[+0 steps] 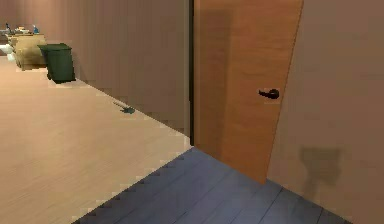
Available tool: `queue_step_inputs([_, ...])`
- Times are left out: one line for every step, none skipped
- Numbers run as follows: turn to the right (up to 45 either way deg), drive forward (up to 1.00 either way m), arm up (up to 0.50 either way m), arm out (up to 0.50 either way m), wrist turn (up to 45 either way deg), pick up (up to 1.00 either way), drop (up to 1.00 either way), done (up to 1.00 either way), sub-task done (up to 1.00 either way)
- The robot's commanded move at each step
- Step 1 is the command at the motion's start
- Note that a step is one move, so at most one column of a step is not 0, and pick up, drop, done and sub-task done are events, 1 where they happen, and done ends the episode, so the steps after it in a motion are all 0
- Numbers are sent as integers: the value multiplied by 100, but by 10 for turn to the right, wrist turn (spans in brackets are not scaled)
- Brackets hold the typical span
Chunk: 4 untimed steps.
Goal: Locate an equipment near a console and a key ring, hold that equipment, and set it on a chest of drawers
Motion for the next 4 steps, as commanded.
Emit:
queue_step_inputs([0, 45, 0, 0, 0, 0, 0, 0, 0])
queue_step_inputs([-450, 0, 0, 0, 0, 0, 0, 0, 0])
queue_step_inputs([-30, 0, 0, 0, 0, 0, 0, 0, 0])
queue_step_inputs([0, 100, 0, 0, 0, 0, 0, 0, 0])
